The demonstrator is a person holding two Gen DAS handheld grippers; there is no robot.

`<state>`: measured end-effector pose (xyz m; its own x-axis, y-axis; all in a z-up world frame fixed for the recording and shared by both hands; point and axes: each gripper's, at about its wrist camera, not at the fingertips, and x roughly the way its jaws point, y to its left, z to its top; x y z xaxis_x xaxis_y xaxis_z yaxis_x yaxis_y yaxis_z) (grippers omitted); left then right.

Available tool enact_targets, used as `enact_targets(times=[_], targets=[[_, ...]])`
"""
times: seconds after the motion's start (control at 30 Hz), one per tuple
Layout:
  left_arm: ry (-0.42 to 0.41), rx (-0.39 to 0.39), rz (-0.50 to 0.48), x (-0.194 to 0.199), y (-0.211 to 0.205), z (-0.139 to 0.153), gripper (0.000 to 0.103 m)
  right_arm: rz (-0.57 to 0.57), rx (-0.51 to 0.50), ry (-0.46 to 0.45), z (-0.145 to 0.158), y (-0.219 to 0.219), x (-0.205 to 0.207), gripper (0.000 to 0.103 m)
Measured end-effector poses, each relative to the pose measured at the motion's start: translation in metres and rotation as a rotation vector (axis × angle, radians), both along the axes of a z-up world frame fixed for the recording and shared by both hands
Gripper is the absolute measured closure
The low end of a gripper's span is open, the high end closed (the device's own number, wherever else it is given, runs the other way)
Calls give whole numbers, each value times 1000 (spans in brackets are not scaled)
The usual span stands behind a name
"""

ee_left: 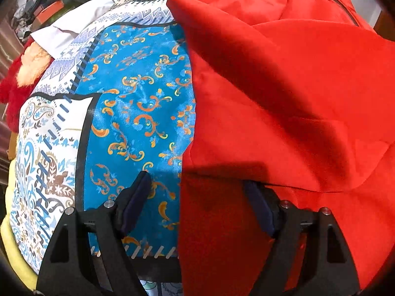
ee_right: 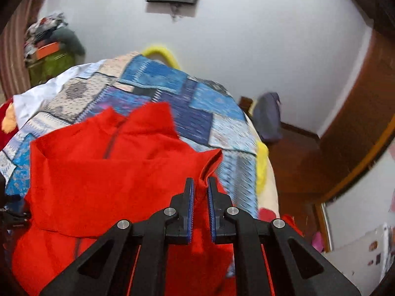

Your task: Fold large clothes

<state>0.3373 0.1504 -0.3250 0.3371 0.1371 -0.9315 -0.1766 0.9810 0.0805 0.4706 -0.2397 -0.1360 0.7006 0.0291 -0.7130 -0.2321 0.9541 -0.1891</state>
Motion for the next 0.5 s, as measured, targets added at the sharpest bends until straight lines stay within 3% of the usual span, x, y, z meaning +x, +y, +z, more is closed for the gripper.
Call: enact_targets(times=[0.07, 0.13, 0.2, 0.23, 0.3, 0.5], targets=[[-6, 18, -13, 4, 1, 2, 26, -32, 34, 19, -5, -20, 3, 95], [-32, 23, -32, 4, -3, 5, 45, -45, 44, 24, -9, -31, 2, 95], [-35, 4, -42, 10, -10, 6, 87, -48, 49, 29, -13, -36, 2, 95], [-36, 25, -31, 15, -12, 6, 92, -48, 54, 32, -14, -37, 1, 95], [-38, 85, 13, 22, -13, 10, 94, -43, 69, 33, -14, -37, -1, 95], [-135, 85, 117, 18, 18, 45, 94, 12, 105, -12, 2, -23, -14, 95]])
